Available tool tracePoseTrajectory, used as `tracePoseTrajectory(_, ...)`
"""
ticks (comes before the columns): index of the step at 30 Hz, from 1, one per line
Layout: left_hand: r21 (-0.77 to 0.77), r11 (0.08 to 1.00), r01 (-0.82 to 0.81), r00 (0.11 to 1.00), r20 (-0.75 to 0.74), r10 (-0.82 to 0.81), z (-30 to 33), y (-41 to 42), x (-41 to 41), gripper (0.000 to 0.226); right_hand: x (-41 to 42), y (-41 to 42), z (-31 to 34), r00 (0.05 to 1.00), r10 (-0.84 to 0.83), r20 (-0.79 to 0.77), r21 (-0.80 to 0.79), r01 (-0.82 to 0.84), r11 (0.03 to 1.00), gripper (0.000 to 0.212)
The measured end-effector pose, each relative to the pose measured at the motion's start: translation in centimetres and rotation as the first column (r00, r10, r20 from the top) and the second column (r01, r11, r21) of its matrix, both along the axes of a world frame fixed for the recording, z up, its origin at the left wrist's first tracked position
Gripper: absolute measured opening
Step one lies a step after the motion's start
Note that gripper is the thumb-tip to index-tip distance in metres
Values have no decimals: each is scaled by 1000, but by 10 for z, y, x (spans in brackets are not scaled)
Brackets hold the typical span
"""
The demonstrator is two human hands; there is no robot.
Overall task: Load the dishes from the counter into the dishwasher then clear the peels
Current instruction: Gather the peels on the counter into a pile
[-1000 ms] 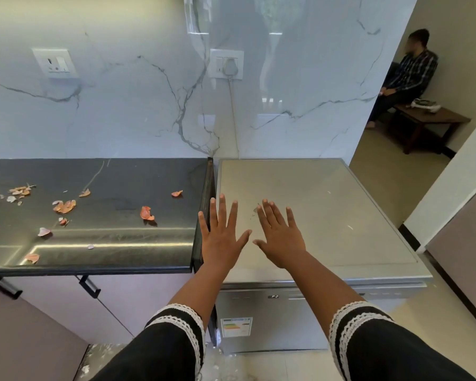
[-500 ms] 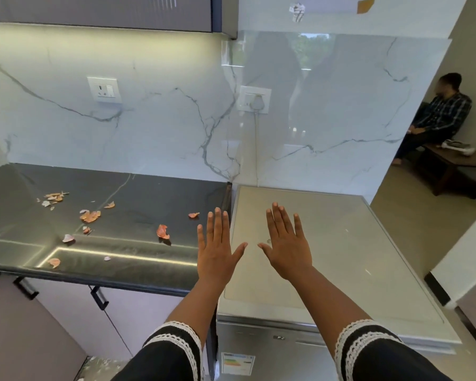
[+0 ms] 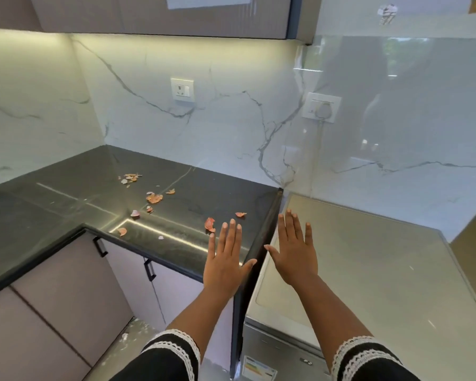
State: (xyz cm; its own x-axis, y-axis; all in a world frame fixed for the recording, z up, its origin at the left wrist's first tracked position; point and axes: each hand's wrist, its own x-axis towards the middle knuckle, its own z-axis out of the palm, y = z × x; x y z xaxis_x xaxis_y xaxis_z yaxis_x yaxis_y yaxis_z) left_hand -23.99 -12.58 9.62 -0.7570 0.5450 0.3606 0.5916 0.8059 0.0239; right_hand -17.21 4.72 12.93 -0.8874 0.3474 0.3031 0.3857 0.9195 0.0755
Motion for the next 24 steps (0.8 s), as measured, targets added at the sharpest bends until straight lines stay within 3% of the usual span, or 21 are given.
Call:
tracePoseTrajectory(13,-56,976,-211,943,249,219,-24,-82,-18,88,-69,-105,-47,970,222,101,-160,-204,966,82)
tracePoseTrajectory(17,-30,966,-256,934,249,255,-31,-106,-56,90,-108,-131,-49,952,284,110,-144,-268,953,75)
tracePoseTrajectory(24,20,959,-284,930,249,271,-49,-167,-158,89,-191,-174,-55,946,247,210,-228,-198,953,82)
